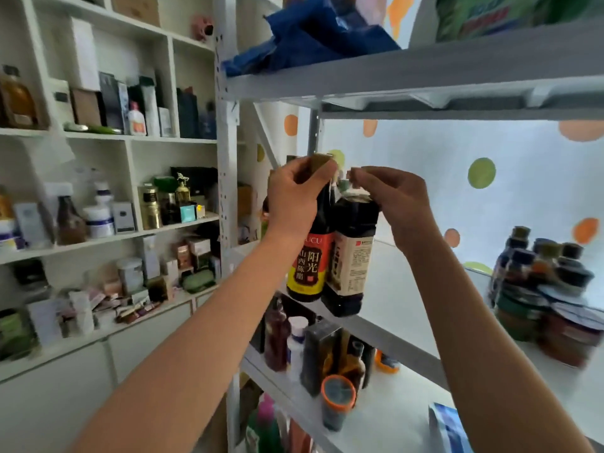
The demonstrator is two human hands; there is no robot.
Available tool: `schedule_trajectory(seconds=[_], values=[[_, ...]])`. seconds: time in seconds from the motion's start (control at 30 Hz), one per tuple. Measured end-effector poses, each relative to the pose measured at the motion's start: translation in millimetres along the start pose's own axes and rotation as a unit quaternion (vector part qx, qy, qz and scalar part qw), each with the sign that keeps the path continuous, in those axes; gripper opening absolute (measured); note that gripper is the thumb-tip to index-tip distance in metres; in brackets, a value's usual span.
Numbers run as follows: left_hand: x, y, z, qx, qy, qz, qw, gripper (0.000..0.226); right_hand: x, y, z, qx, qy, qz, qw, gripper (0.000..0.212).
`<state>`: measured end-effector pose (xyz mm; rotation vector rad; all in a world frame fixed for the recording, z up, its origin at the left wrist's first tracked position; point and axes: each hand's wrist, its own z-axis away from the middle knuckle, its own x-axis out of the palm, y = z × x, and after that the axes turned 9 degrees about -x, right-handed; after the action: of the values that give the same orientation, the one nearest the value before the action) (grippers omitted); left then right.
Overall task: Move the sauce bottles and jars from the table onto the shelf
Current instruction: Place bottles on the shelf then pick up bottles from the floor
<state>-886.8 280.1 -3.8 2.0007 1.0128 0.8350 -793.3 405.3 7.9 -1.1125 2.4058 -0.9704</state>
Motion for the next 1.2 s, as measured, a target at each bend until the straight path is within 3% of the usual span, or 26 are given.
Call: schedule_trajectory(seconds=[0.13,0.37,0.67,0.83,0.9,1.0,1.07,1.2], values=[[41.6,-26.2,-12.2,0.016,-0.017,-0.021,1.0,0.021,-39.6,21.7,-5.7,0.016,0.012,0.04,0.999,0.015],[89.8,-60.0,-8.6,0.074,-0.024,-0.107,0.991,0.013,-73.5,52.4,-7.8,0.062,0.055,0.015,0.996,0.014],[96.3,-98.3,-7.8,0.02,-0.014,-0.073,0.997,0.009,-72.5,61.7,-4.3,0.079,0.057,0.06,0.993,0.023],[79.3,-112.4,15.0,0.007,-0.092,-0.118,0.989,0.031,-68.1,83.1,15.3,0.053,0.061,0.179,0.98,0.049],[68.4,-127.6,29.5,0.008,-0.112,-0.174,0.978,0.056,-68.6,92.2,26.1,0.071,0.07,0.219,0.971,0.057],[55.3,-147.6,43.9,0.015,-0.086,-0.286,0.954,0.092,-69.0,102.2,40.9,0.075,0.082,0.276,0.955,0.062],[51.9,-151.5,48.1,0.006,-0.05,-0.324,0.945,0.094,-64.9,103.5,48.1,0.087,0.088,0.321,0.939,0.066],[51.3,-151.0,46.5,-0.031,-0.015,-0.332,0.943,0.071,-53.5,104.5,53.6,0.082,0.079,0.381,0.918,0.057]])
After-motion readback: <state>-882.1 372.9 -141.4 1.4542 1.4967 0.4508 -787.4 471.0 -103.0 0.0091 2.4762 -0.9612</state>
